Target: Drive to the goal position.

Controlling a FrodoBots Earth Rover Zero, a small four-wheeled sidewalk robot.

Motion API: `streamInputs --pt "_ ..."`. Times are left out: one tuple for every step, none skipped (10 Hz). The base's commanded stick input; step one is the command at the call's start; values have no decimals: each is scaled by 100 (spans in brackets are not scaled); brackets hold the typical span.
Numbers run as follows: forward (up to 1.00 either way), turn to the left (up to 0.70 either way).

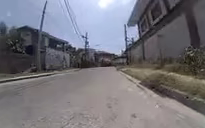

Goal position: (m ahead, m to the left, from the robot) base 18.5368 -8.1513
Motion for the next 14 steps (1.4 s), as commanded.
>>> streamInputs --pt "81 5" --pt "0 0" --pt "0 0" --pt "0 0" --pt "0 0" --pt "0 0" --pt "0 0" --pt "0 0" --pt "100 6" --pt "100 6" --pt "100 6" --pt "100 6" --pt "100 6" --pt "100 6"
